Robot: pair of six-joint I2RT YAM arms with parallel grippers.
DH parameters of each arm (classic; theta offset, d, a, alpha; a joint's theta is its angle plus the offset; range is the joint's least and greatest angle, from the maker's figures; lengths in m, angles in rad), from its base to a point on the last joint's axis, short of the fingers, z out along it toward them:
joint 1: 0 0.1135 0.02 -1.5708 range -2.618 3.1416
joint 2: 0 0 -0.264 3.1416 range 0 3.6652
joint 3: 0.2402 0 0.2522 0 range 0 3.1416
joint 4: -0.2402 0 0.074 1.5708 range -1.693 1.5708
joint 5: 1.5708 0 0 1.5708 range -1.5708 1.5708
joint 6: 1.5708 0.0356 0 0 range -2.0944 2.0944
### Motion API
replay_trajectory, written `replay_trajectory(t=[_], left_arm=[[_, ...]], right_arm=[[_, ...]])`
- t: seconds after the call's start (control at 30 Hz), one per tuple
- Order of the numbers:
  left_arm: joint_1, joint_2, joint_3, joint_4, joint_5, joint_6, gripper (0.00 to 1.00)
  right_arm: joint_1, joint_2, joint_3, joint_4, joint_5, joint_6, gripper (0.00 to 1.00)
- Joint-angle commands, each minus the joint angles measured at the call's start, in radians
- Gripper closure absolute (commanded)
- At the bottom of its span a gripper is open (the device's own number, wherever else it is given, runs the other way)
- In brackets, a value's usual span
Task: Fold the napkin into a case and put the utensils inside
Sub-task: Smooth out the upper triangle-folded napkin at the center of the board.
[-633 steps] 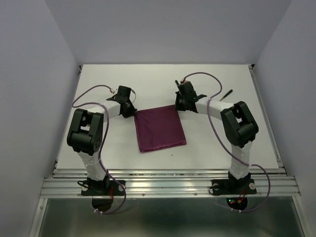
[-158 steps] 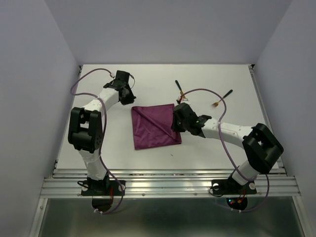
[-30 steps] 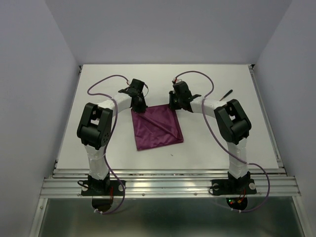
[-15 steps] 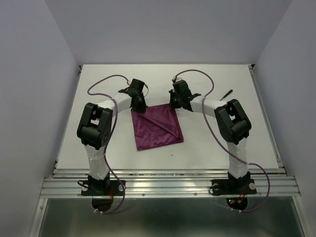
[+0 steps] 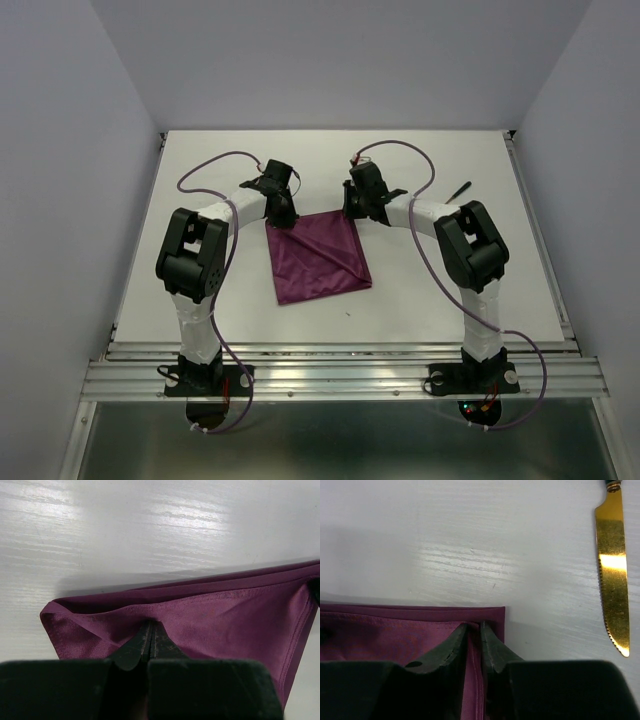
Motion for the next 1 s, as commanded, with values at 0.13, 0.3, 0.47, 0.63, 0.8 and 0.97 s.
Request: replay_trajectory(t=[0.13, 0.3, 0.47, 0.63, 0.8, 0.97], left_arm=[[0.006, -0.051, 0.028, -0.027, -0.011, 0.019, 0.99], [0.007, -0.080, 0.036, -0.042, -0.049, 0.023, 0.99], [0.027, -0.095, 0.039, -0.047, -0.057, 0.020, 0.99], [0.067, -0.098, 0.037, -0.045, -0.054, 0.019, 0.99], [0.092, -0.097, 0.023, -0.033, -0.054, 0.014, 0.99], [0.101, -0.069, 0.025, -0.021, -0.054, 0.009, 0.99]], right_arm=[[-0.002, -0.204, -0.092, 0.094, 0.052, 0.030, 0.55], [-0.002, -0.371, -0.268, 0.080, 0.015, 0.079, 0.53], [0.030, -0.506, -0.422, 0.028, -0.018, 0.165, 0.73], [0.093, -0.589, -0.531, 0.008, -0.069, 0.245, 0.96], [0.102, -0.606, -0.618, 0.016, -0.121, 0.289, 0.98], [0.102, -0.576, -0.656, 0.032, -0.135, 0.296, 0.97]])
